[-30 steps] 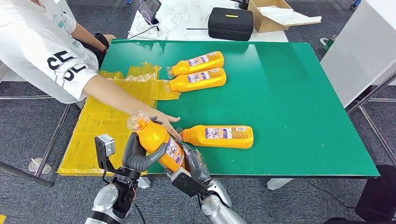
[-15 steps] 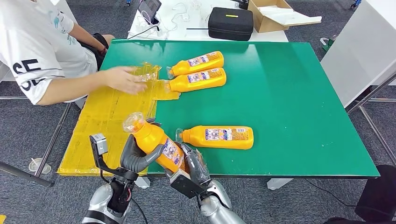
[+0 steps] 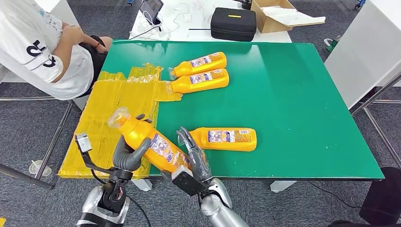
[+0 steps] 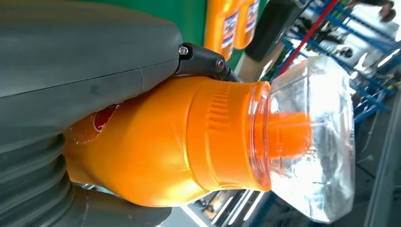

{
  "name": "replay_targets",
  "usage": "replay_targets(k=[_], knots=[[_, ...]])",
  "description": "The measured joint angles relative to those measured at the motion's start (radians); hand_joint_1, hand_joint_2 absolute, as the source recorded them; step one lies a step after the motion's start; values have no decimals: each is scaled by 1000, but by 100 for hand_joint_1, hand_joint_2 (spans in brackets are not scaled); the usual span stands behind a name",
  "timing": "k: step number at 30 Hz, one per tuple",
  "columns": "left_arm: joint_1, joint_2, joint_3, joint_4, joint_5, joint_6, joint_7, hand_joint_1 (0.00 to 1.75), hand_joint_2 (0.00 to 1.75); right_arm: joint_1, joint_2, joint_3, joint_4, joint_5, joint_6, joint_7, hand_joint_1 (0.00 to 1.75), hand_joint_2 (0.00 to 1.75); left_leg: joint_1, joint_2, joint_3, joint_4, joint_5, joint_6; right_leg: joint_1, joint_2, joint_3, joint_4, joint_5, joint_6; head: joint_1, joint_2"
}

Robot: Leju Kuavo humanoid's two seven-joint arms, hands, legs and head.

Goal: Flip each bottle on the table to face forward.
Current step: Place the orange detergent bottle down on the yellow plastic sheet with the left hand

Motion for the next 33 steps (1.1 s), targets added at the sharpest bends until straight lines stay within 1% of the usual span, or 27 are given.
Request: replay_targets(k=[2, 4, 6, 9, 12, 14, 18, 20, 26, 33], knots=[[-9, 1, 23, -8, -20, 48, -21, 175, 175, 3, -2, -11, -19, -18, 12, 1, 0, 0, 0, 0, 0, 0, 0, 0, 0, 0, 0, 0, 0, 0, 0, 0], [-20, 2, 52, -17, -89, 142, -78, 175, 175, 11, -5, -23, -45, -37, 24, -3, 0, 0, 0, 1, 0, 0, 0, 0, 0, 0, 0, 0, 0, 0, 0, 0], [-37, 3, 82, -28, -209, 283, -159, 175, 175, 26, -7, -28, -87, -58, 36, -10, 0, 0, 0, 1, 0, 0, 0, 0, 0, 0, 0, 0, 0, 0, 0, 0], [-75, 7, 129, -42, -438, 519, -263, 175, 175, 59, -11, -29, -178, -92, 43, -18, 0, 0, 0, 1, 0, 0, 0, 0, 1, 0, 0, 0, 0, 0, 0, 0], [-117, 16, 163, -46, -668, 743, -318, 175, 175, 88, -15, -29, -284, -134, 36, -36, 0, 0, 1, 1, 0, 0, 0, 0, 1, 0, 0, 0, 0, 0, 0, 0], [-142, 24, 179, -44, -769, 828, -326, 175, 175, 101, -17, -27, -347, -157, 27, -47, 0, 0, 0, 1, 0, 0, 0, 0, 0, 0, 0, 0, 0, 0, 0, 0], [-176, 40, 192, -12, -900, 924, -327, 175, 175, 121, -21, -22, -436, -197, 11, -60, 0, 0, 0, 1, 0, 0, 0, 0, 0, 0, 0, 0, 0, 0, 0, 0], [-189, 48, 194, 9, -954, 946, -327, 175, 175, 128, -22, -21, -466, -222, 3, -65, 0, 0, 0, 1, 0, 0, 0, 0, 0, 0, 0, 0, 0, 0, 0, 0], [-213, 77, 157, 57, -1116, 931, -327, 175, 175, 135, -25, -29, -507, -310, 21, -77, 0, 0, 0, 2, 0, 0, 0, 0, 0, 0, 0, 0, 0, 0, 0, 0], [-226, 99, 126, 92, -1165, 902, -324, 175, 175, 135, -25, -37, -528, -337, 36, -83, 0, 0, 0, 3, 0, 0, 0, 0, 0, 1, -1, 0, 0, 0, 0, 0]])
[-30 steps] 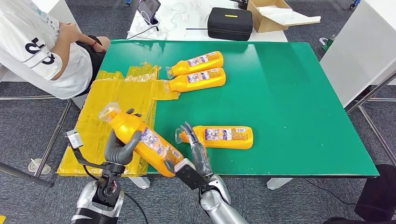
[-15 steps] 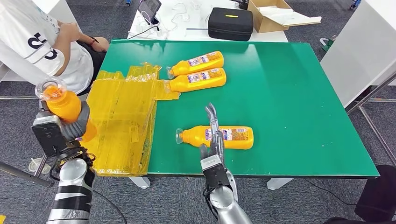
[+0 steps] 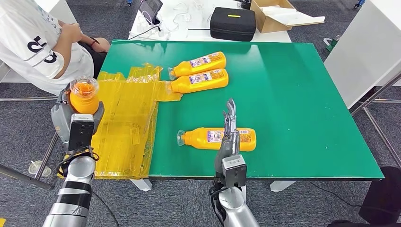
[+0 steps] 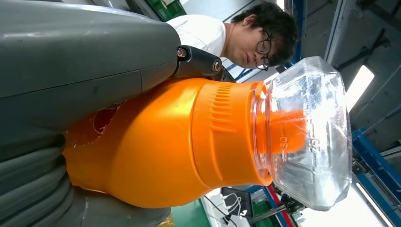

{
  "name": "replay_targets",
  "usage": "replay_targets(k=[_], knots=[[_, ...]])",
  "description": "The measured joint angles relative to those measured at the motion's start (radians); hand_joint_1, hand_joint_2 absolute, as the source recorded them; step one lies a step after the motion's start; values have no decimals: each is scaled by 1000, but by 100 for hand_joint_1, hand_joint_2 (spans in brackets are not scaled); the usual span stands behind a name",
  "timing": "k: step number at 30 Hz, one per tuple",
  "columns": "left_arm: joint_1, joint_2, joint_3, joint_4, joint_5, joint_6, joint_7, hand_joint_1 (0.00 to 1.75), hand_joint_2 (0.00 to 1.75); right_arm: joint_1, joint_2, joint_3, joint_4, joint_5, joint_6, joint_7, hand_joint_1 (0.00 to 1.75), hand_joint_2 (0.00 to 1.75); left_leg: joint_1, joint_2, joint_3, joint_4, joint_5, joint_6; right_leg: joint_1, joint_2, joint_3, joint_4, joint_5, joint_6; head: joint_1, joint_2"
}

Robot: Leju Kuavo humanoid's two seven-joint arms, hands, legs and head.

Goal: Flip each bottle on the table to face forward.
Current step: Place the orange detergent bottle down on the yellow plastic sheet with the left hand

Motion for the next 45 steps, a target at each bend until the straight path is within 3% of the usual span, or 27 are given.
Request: replay_targets(k=[5, 12, 19, 25, 38, 39, 43, 45], knots=[[-24, 49, -51, 75, -171, -122, 10, 175, 175, -1, 0, -2, -29, -34, 38, 0, 0, 0, 0, 0, 0, 0, 0, 0, 0, 0, 0, 0, 0, 0, 0, 0], [-96, 152, -159, 286, -391, -252, 46, 175, 175, -9, 0, -1, -42, -60, 118, 19, 0, 0, 0, 1, 0, 0, 1, -1, 0, 0, 0, 0, 0, 0, 0, 0], [-170, 230, -245, 477, -472, -301, 69, 175, 175, -17, 0, 4, -29, -64, 146, 21, 0, 0, 1, 1, 0, 0, 1, -1, 0, 0, 0, 0, 0, 0, 0, 0], [-207, 263, -279, 554, -481, -314, 75, 175, 175, -17, 0, 8, -15, -64, 152, 21, 0, 0, 0, 1, 0, 0, 1, -1, 0, 0, 0, 0, 0, 0, 0, 0], [-228, 284, -336, 609, -519, -329, 100, 175, 175, -20, 0, 11, 10, -69, 183, 33, 0, 0, 1, 0, 0, 0, 1, -1, 0, 0, 0, 1, 0, 0, 0, 0], [-228, 284, -338, 611, -506, -340, 93, 167, 175, -20, 1, 11, 13, -69, 185, 34, 0, 0, 1, 0, 0, 0, 1, -1, 0, 0, 0, 1, 0, 0, 0, 0], [-218, 284, -338, 613, -434, -420, 44, 10, 175, -23, 5, 12, 26, -73, 189, 41, 0, 0, 0, 0, 0, 0, 1, -1, 0, 0, 1, 0, 0, 0, 0, 0], [-215, 285, -339, 609, -402, -469, 19, 0, 175, -27, 7, 12, 36, -74, 192, 45, 0, 0, 0, -1, 1, 0, 1, -1, 0, 0, 2, 0, 0, 0, 0, 0]])
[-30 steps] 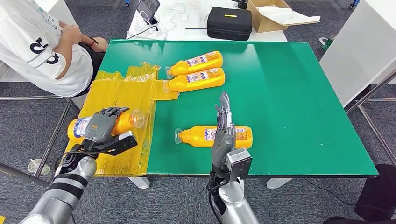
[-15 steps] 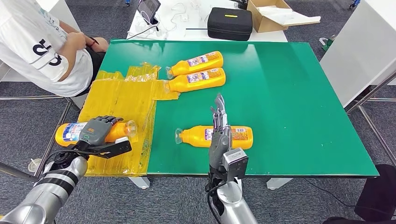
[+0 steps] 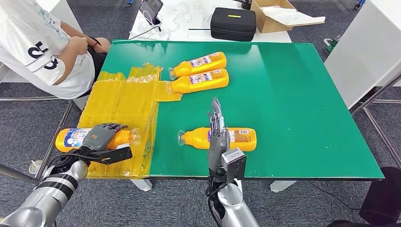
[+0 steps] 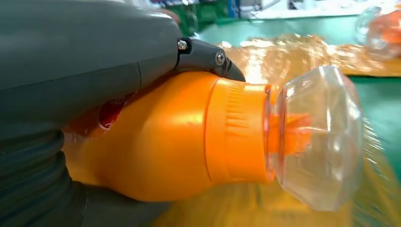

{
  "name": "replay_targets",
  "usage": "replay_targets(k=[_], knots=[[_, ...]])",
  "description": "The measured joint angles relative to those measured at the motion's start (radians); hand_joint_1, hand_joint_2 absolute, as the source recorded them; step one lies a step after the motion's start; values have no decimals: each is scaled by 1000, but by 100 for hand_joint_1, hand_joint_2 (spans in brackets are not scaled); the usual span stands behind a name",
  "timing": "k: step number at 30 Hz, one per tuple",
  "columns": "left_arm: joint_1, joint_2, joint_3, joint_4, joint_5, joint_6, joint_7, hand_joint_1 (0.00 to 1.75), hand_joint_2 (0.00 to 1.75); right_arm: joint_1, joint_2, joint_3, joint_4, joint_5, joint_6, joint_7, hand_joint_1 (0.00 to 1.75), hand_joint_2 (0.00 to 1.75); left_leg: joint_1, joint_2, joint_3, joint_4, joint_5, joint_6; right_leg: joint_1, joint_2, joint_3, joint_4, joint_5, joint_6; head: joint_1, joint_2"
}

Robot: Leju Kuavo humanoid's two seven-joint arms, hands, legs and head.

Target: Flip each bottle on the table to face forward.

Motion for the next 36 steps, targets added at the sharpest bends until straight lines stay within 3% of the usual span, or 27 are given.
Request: replay_targets(k=[12, 16, 23, 27, 32, 36], knots=[[6, 15, -29, -37, 181, -223, -27, 0, 175, -24, 9, -5, 59, -4, 1, 7, 0, 0, 0, -2, 7, -1, 0, 0, 0, 0, 8, 0, 0, 0, 0, 0], [11, 21, -29, -49, 232, -268, -30, 0, 0, -25, 9, -6, 71, -7, 1, 7, 0, 0, 0, -5, 8, -1, 0, -1, 0, -2, 9, 0, -1, 0, 0, 0], [30, 21, -33, -78, 337, -302, -31, 0, 0, -30, 12, -7, 92, -13, 1, 7, 0, 0, 0, -5, 9, -1, 1, -1, 0, -2, 10, 0, -1, 0, 0, 0], [43, 13, -35, -98, 398, -304, -32, 0, 175, -31, 13, -9, 102, -15, 1, 7, 0, 0, 0, -5, 9, -1, 1, -1, 0, -2, 10, 0, -1, 0, 0, 0], [117, -47, 15, -198, 630, -230, -29, 0, 175, -30, 15, -10, 107, 11, -15, 13, 0, 0, 0, -5, 8, 0, 1, -1, 0, -2, 7, 0, 0, 0, 0, 0], [163, -140, 129, -306, 732, -67, -26, 0, 175, -33, 10, 0, 110, 133, -59, 76, 0, 175, 0, -4, 3, 0, 2, -1, 0, -2, 3, 0, 1, 0, 0, 0]])
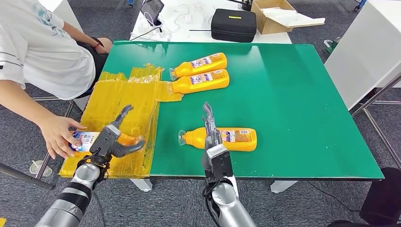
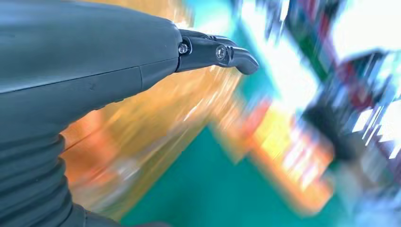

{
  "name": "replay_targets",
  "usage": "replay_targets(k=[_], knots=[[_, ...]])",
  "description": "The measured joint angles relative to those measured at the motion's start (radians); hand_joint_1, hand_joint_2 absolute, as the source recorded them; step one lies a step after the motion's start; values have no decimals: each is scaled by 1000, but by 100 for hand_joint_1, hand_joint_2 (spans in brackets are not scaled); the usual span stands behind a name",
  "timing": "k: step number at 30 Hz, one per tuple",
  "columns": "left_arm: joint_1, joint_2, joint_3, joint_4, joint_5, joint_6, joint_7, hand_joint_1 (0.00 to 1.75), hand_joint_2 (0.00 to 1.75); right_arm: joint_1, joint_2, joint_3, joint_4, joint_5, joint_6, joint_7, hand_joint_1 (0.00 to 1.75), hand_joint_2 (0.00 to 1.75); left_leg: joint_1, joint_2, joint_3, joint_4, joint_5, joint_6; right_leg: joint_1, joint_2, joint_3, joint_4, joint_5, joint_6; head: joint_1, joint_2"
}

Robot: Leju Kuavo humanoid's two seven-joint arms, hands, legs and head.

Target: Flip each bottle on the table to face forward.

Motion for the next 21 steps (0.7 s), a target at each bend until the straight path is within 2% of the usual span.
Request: replay_targets(k=[4, 9, 14, 21], knots=[[24, -83, 132, -124, 45, 144, 0, 0, 175, -21, -37, 19, 17, 199, -44, 122, 0, 175, 0, 1, -1, 0, 0, 0, 0, 1, -1, 0, 1, -1, 0, 0], [89, -141, 234, -252, 58, 268, 0, 0, 175, -70, -115, 8, 34, 356, -36, 266, 0, 175, 0, 1, -2, 0, 0, 0, 0, 1, -2, 0, 0, -1, 0, 0], [169, -170, 284, -356, 62, 378, 0, 0, 175, -132, -228, -15, 50, 479, 71, 410, 0, 175, 0, 0, -2, 0, 0, 0, 0, 1, -2, 0, 0, 0, 0, 0], [242, -193, 314, -387, 60, 398, 0, 0, 175, -192, -347, -24, 72, 511, 207, 480, 0, 175, -1, 0, -3, 0, 0, 0, 0, 0, -2, 0, 1, 0, -1, 0]])
